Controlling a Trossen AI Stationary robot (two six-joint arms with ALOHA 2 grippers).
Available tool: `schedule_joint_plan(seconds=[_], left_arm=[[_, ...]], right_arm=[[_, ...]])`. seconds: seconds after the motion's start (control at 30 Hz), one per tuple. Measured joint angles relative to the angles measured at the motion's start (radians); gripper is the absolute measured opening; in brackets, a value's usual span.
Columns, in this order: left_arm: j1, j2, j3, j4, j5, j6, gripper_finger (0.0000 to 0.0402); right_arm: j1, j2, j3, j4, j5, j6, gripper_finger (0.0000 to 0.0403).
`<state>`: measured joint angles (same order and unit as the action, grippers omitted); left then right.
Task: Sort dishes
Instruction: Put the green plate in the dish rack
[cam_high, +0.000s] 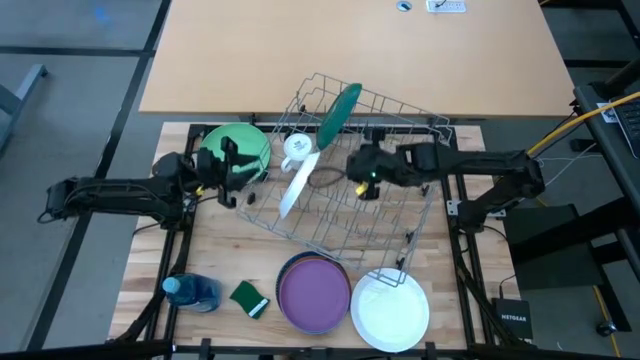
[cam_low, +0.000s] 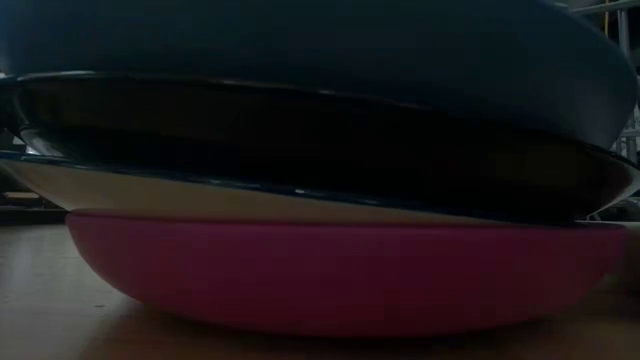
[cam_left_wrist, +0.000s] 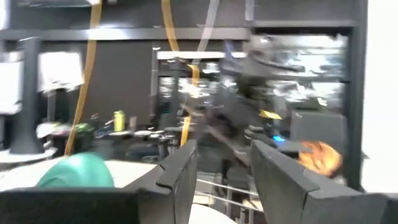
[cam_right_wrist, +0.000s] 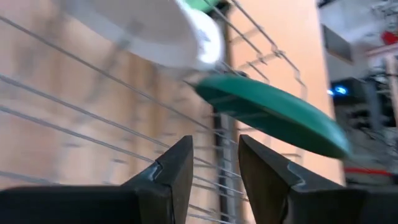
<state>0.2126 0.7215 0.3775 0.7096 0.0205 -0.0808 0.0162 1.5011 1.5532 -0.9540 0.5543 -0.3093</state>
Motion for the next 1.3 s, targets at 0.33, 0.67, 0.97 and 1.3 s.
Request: schedule_joint_plan(seconds=[0.33, 0.67, 0.97, 1.3], left_arm=[[0.227, -0.067, 0.078, -0.286, -0.198, -0.159, 0.0141], [0.547, -0.006, 0.298, -0.805, -0.208, -0.169, 0.0141], [0.762, 0.138, 0.379, -1.1, -0.2, -0.141, 0.0141], [0.797, 0.317, 0.44, -1.18, -0.179, -0.136, 0.0141]], right_arm=[[0.154, 0.0, 0.0, 0.012, -0.077, 0.125, 0.0131], [0.18, 0.0, 0.0, 0.009, -0.119, 0.159, 0.0131], [0.179, 0.001, 0.0, 0.008, -0.129, 0.149, 0.0131], [0.179, 0.001, 0.0, 0.002, -0.165, 0.144, 0.0131]])
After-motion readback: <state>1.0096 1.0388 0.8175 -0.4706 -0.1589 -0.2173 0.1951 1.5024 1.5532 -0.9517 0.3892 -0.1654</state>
